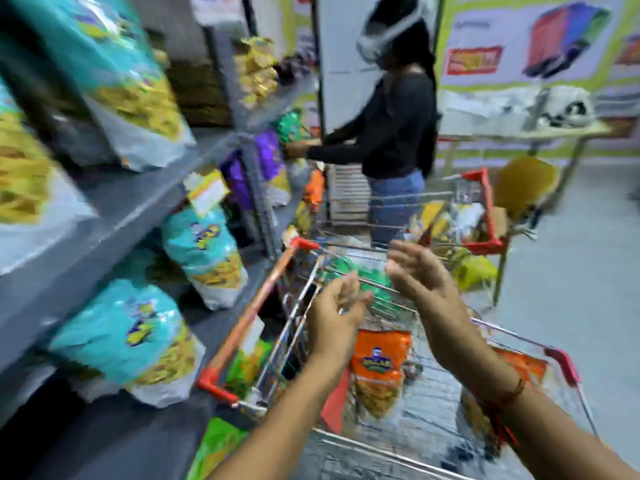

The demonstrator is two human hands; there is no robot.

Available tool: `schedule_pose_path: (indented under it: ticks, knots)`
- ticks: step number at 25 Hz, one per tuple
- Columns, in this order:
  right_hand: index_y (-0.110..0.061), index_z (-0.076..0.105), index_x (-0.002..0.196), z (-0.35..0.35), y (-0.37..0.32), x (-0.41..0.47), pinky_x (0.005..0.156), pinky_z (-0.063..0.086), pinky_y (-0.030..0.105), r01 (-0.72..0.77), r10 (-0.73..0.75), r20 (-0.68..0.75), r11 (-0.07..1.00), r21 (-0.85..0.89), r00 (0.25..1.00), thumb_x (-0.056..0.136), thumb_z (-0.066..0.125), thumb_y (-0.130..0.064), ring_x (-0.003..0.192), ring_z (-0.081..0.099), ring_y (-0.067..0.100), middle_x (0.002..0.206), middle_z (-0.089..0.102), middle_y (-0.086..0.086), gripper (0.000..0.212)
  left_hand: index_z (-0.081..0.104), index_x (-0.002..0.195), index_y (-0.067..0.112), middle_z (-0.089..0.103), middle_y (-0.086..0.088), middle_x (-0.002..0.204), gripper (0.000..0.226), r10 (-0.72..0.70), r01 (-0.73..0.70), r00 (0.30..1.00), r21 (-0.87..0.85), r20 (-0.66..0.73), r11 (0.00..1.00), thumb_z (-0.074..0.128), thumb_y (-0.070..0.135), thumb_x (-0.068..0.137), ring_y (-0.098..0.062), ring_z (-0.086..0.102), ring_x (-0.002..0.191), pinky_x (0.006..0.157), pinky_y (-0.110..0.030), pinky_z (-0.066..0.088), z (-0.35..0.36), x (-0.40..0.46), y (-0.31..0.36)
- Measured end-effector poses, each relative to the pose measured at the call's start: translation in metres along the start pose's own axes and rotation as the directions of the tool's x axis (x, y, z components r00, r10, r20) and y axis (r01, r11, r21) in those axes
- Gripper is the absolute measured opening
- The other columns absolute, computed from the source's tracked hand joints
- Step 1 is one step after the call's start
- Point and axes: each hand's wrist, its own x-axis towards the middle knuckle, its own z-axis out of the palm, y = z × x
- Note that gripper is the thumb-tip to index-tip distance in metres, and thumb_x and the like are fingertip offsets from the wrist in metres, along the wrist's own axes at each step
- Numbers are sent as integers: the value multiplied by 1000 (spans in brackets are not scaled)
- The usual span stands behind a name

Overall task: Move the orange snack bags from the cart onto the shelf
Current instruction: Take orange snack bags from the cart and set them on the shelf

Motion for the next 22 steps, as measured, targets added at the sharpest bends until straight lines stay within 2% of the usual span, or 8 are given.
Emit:
schedule_pose_path:
  ticks: [3,5,7,9,11,14,18,22]
  knots:
    - [-25,65,111,-86,97,-7,82,56,21,-280,273,-66,947,-158,960,83,74,-12,106,67,16,116,71,3,32,56,124,-6,63,-26,125,42,-319,305,942,136,103,943,64,-11,83,-33,62,113,79,-5,47,34,17,-116]
    - [-27,64,107,-124,161,-14,90,56,33,-446,439,-81,864,-236,895,83,74,-2,109,65,26,121,68,14,36,53,123,-12,60,-31,125,43,-480,458,875,202,72,866,64,-13,82,-36,60,113,82,-13,48,38,26,-180]
    - [-24,63,110,-155,232,-14,92,53,37,-575,578,-96,751,-324,810,82,75,0,114,63,33,122,66,16,39,54,121,-13,64,-25,113,40,-604,581,796,250,24,775,62,-15,82,-35,62,104,84,-24,48,39,41,-246]
    - [-16,60,121,-173,297,-11,92,54,40,-678,705,-95,622,-392,702,80,78,-3,116,61,36,121,63,16,47,59,109,-9,63,-14,90,30,-693,674,721,265,-30,690,58,-20,82,-23,57,82,68,-15,48,36,48,-301]
    - [-11,53,130,-181,358,-4,97,52,47,-729,793,-61,523,-442,606,80,78,-3,119,58,38,125,59,19,57,54,117,-12,60,-26,98,37,-775,766,626,251,-82,592,54,-24,82,-26,54,87,66,-20,45,38,53,-351]
    - [-9,39,145,-178,423,7,102,49,47,-760,859,-31,435,-483,511,78,78,2,129,51,37,139,51,20,78,34,140,-8,43,-35,142,61,-827,822,550,248,-116,512,56,-18,84,-42,48,129,100,-43,42,46,58,-399]
    - [-9,32,152,-174,493,4,115,33,34,-717,879,26,405,-567,476,75,81,-2,144,36,27,155,40,10,92,32,146,10,48,-9,144,67,-824,785,557,393,-106,479,66,14,88,-25,46,134,111,-33,34,53,64,-443]
    - [-10,46,142,-177,517,-7,86,49,19,-803,902,43,404,-438,430,76,78,4,132,49,28,143,55,9,75,36,143,16,50,3,142,68,-899,853,427,373,-99,365,67,36,86,-27,47,133,113,-36,34,49,60,-457]
